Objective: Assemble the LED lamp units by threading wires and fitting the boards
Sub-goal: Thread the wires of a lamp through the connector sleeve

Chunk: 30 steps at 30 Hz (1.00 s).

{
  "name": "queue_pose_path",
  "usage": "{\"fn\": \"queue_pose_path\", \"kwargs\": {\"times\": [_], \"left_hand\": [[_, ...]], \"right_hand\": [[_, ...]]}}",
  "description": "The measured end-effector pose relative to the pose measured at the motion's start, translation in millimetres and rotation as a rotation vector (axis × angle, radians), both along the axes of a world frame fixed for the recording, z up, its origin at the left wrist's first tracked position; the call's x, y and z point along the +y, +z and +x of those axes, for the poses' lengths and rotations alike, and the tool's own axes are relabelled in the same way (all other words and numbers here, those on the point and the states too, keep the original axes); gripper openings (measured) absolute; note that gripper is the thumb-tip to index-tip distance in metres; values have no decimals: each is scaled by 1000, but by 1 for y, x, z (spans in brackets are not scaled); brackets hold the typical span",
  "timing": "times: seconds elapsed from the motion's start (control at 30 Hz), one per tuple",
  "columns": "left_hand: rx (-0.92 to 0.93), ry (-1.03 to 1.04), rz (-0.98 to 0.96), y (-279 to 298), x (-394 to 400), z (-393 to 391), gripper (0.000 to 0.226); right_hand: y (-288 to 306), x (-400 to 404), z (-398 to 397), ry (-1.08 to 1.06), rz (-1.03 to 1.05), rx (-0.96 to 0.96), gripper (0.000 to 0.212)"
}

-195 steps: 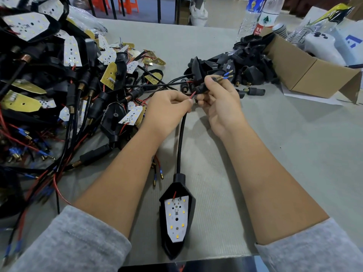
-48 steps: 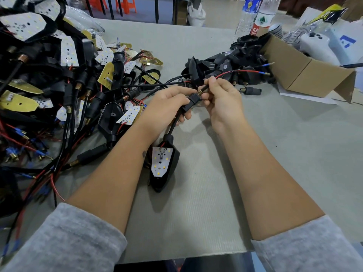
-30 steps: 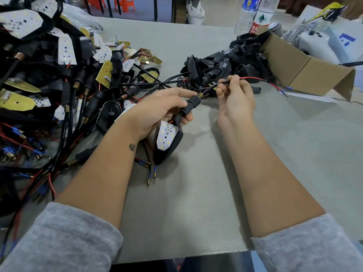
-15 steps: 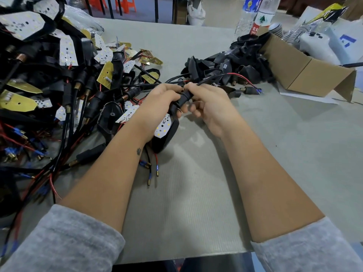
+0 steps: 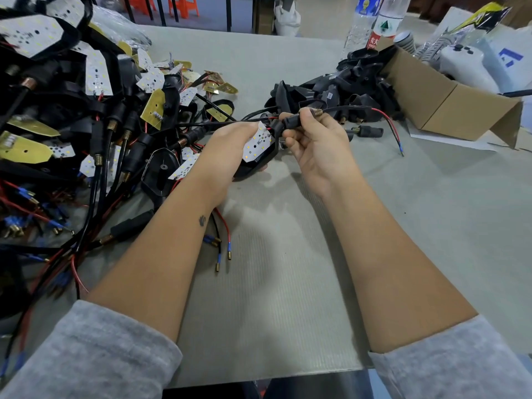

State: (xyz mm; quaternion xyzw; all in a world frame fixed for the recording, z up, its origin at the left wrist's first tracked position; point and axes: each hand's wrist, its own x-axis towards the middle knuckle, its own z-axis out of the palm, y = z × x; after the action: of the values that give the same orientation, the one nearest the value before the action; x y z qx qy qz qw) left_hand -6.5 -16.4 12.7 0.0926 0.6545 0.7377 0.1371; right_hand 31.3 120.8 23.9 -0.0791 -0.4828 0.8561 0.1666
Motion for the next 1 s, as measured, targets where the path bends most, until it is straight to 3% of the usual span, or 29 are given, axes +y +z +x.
{"fn": "queue_pose_path", "kwargs": {"times": [0.3, 0.47, 0.63, 0.83, 1.0], "left_hand": [[30, -34, -48, 4, -1, 5, 23], [152, -43, -136, 3, -2, 8, 27], [235, 16, -172, 4, -4, 10, 25], [200, 8, -104, 4, -5, 7, 28], [210, 20, -33, 5, -7, 5, 14]], "right_hand": [[1, 0, 1, -7, -50, 8, 10], [1, 2, 2, -8, -66, 15, 11], [1, 8, 4, 4, -102, -31, 39], [0, 8, 3, -27, -29, -73, 39], [0, 6, 3, 37, -6, -92, 36]]}}
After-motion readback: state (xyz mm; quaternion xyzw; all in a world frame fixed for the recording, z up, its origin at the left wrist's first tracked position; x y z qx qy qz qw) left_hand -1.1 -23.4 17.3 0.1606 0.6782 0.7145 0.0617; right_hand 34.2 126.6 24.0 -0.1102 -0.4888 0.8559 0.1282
